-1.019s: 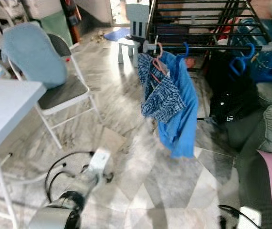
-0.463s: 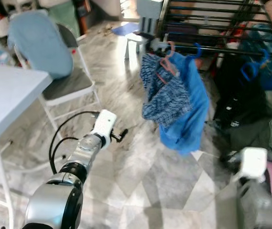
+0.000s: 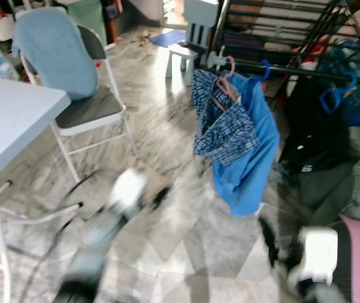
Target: Hang hanger
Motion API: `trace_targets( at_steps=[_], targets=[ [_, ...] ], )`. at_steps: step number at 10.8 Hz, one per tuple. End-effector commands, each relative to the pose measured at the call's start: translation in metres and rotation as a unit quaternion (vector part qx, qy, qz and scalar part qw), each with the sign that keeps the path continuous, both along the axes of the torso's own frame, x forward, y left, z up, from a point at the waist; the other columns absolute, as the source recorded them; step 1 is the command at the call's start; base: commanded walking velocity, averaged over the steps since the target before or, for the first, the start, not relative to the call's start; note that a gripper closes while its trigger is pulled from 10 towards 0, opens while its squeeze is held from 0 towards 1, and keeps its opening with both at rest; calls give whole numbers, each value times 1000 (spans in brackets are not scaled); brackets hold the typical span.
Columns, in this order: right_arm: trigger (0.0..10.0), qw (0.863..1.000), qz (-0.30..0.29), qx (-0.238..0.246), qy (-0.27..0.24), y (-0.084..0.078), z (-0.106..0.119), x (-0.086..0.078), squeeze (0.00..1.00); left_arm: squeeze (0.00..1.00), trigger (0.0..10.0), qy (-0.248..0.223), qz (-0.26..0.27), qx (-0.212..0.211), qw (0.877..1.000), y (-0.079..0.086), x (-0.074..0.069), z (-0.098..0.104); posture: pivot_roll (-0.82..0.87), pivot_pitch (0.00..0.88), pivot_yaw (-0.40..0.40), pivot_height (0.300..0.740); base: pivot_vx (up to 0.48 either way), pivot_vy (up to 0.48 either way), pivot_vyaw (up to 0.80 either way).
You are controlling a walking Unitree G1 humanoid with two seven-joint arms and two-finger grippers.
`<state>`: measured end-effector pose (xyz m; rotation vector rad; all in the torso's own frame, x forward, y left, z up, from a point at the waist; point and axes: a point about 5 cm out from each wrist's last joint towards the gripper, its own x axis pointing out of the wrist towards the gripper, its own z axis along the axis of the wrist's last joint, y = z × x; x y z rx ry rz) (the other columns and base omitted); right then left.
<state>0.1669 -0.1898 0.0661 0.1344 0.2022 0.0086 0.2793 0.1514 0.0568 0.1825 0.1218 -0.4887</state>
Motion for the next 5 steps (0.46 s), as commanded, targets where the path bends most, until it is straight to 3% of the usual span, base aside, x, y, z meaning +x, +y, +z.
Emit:
trace_targets(
  at_steps=[1,3,4,5],
  targets=[
    [10000,1000,-2,-3,0,2,9,-1,0,0,10000,-4,-6,-1,1000,2,-3,5,15,0,-73,740,0,0,0],
    [10000,1000,-9,-3,9,-8,14,13,0,0,10000,-70,-131,9,989,-29,17,38,64,0,-105,740,0,0,0],
    [10000,999,4,-37,-5,-11,21,28,0,0,10000,-105,-249,49,962,-51,23,56,72,0,-109,740,0,0,0],
    [10000,999,-3,-42,-15,-11,24,33,0,0,10000,-131,-284,61,948,-60,22,60,69,0,-105,740,0,0,0]
  ],
)
